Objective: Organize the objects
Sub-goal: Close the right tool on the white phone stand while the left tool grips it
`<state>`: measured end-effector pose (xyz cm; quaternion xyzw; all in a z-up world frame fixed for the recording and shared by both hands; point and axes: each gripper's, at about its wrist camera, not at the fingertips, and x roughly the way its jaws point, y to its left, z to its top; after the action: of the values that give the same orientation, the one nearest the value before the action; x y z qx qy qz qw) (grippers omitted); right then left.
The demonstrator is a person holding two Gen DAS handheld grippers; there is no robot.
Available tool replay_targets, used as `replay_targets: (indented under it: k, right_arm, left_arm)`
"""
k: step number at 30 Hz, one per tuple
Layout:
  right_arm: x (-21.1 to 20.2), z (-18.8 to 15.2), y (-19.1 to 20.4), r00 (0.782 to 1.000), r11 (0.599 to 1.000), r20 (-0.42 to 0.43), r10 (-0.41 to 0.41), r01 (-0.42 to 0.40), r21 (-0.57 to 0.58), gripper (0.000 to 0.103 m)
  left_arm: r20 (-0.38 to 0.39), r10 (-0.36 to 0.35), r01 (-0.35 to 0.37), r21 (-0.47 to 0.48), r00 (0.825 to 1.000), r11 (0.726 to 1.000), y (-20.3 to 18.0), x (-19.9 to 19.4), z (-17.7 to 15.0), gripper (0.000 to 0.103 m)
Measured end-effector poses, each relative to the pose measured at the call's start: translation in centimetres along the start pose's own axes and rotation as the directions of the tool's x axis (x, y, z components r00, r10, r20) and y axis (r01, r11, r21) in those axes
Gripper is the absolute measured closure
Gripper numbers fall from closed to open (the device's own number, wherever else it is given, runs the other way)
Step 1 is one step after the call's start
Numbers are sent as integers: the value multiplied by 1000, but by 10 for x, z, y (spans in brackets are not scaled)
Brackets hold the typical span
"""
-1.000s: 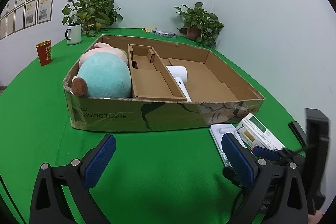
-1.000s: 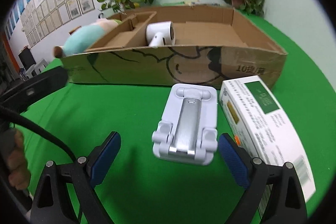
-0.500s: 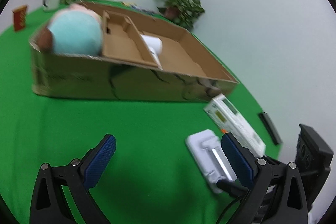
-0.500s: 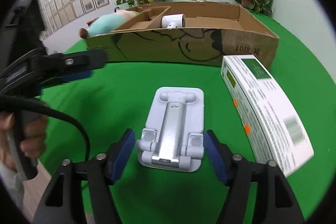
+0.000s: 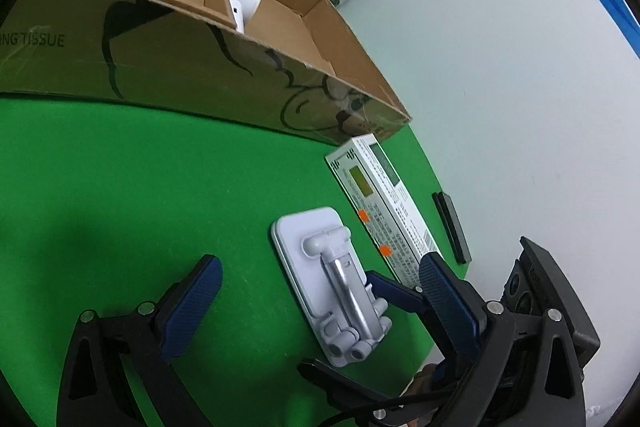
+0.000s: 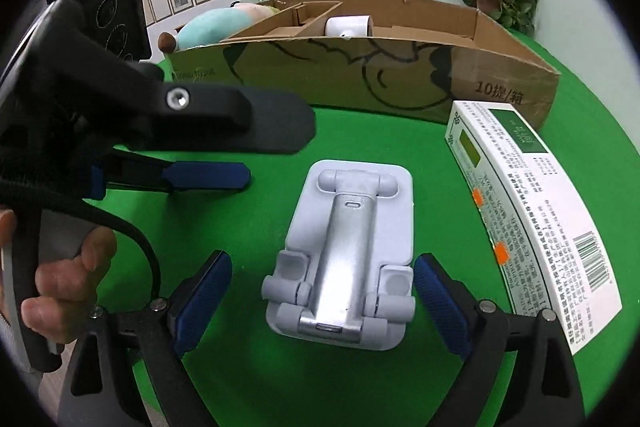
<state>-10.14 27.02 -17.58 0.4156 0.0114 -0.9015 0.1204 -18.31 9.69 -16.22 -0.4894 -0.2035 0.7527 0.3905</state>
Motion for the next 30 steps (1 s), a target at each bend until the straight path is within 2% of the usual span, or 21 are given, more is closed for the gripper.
replay_targets:
  k: [3, 5, 6, 7, 12, 14, 16, 21, 30]
  right_arm:
    - [-1, -3, 2, 1000, 1000, 7, -18, 18, 4, 14]
    - [-1, -5, 4, 998, 998, 11, -60, 60, -12, 23]
    - [-2, -6, 5, 996, 996, 11, -83, 84, -17, 32]
    - [-3, -6, 5, 995, 995, 9, -97, 97, -17, 35]
    - [-4, -5, 5, 995, 995, 4, -95, 95, 3, 35]
    - [-7, -4, 3, 998, 998, 6, -59, 58, 38, 35]
    - [-10, -4, -2, 1000, 995, 10, 10, -11, 95, 35]
    - [-14, -5, -11, 993, 973, 25, 119, -121, 197, 35]
    - [-19, -13, -4, 989, 962, 45, 143, -150, 229, 36]
  left_arm:
    - [-7, -4, 4, 0, 1000, 1000, -3, 0, -3, 12]
    - [-13, -6, 6, -4, 1000, 1000, -4, 1, -4, 17]
    - [-11, -1, 1, -7, 1000, 1000, -4, 1, -5, 22]
    - [-9, 5, -5, -10, 1000, 1000, -5, 1, -6, 27]
    - [1, 13, -13, -28, 1000, 1000, -5, -1, -10, 37]
    - [-1, 15, -15, -35, 1000, 999, -4, 0, -12, 43]
    - [-7, 16, -17, -49, 1000, 999, -2, 1, -12, 52]
    - [-17, 32, -33, -58, 999, 998, -1, 1, -14, 66]
    - [4, 28, -28, -5, 1000, 1000, -15, -9, -21, 74]
